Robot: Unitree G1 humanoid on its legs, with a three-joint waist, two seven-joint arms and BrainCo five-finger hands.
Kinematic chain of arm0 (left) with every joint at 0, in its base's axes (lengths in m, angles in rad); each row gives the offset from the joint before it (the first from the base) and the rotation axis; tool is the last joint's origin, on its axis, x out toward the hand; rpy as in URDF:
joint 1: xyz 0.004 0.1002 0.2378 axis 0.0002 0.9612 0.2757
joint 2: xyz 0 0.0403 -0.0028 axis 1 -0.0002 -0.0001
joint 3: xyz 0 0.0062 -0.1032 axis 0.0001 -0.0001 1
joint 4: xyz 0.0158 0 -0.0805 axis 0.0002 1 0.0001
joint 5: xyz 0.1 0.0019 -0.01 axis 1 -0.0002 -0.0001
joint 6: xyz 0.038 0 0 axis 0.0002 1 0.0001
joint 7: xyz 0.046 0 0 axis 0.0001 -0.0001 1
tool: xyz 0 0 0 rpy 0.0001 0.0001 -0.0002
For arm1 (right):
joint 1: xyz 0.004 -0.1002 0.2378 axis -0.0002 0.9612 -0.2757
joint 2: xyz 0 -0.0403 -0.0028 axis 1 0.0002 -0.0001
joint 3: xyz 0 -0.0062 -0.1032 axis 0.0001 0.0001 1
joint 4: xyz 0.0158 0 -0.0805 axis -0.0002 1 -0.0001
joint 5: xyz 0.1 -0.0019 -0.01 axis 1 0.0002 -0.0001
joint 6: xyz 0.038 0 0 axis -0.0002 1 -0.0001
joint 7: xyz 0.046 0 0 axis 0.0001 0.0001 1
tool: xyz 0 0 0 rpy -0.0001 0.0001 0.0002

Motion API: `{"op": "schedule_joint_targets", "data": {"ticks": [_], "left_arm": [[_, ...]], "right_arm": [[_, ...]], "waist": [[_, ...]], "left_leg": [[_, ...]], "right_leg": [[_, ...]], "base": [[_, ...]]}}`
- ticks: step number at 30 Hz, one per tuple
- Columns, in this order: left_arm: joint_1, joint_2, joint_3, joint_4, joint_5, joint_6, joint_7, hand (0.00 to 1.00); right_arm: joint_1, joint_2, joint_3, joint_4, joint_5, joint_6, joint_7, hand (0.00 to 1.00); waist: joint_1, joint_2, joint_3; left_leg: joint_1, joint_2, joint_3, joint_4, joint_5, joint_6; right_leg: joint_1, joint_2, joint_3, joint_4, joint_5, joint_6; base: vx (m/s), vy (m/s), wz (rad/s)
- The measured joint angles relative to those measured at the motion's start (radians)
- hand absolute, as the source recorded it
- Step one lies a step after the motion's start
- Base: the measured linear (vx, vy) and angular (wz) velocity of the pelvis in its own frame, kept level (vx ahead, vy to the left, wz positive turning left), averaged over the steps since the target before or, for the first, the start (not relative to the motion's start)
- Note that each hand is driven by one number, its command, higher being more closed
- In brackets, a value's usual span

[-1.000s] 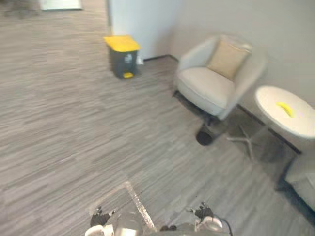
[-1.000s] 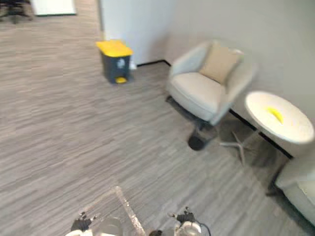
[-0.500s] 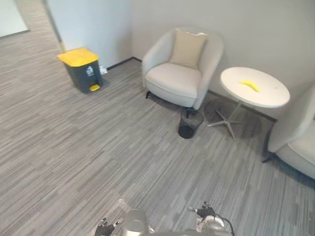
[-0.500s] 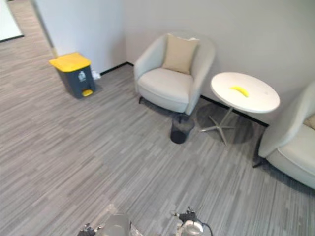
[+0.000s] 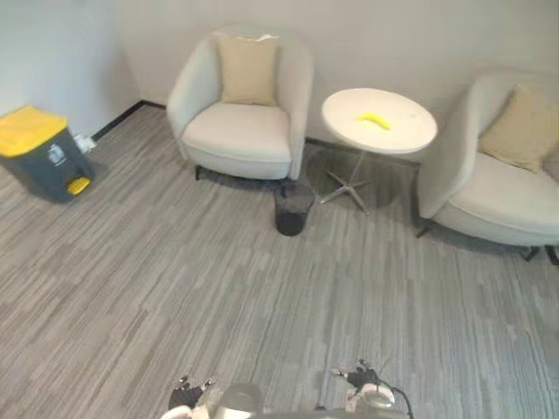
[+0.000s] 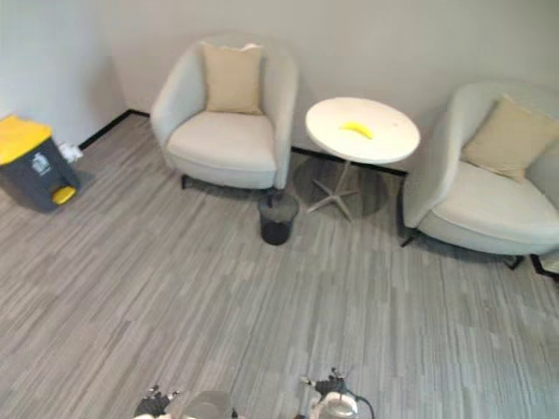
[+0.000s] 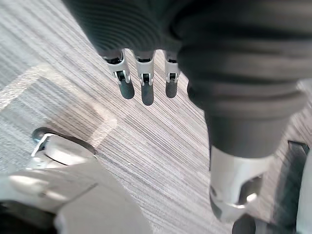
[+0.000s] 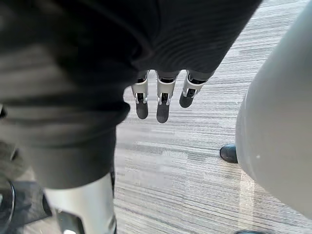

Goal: Organize the slippers on the shoe rack

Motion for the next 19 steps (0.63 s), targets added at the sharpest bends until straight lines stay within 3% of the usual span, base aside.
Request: {"op": "schedule_joint_targets", "data": {"ticks": [10, 19], "left_arm": [[0.004, -0.017, 0.035, 0.013, 0.001, -0.006, 0.001, 0.00], [0.016, -0.020, 0.037, 0.000, 0.020, -0.006, 0.000, 0.00]], "right_arm": [[0.005, -0.002, -0.008, 0.002, 0.000, 0.001, -0.002, 0.00], [0.024, -0.001, -0.064, -0.001, 0.000, 0.000, -0.007, 0.00]], "waist": [[-0.015, 0.004, -0.020], [-0.015, 0.001, -0.050]], "left_leg": [[0.020, 0.013, 0.006, -0.020, 0.024, -0.009], [0.040, 0.035, 0.055, -0.046, 0.027, -0.020]], "right_leg": [[0.023, 0.005, -0.046, -0.056, 0.016, -0.005], [0.053, 0.018, -0.043, -0.165, 0.087, -0.017]], "base": [[-0.06, -0.040, -0.03], [0.01, 0.005, -0.21]]}}
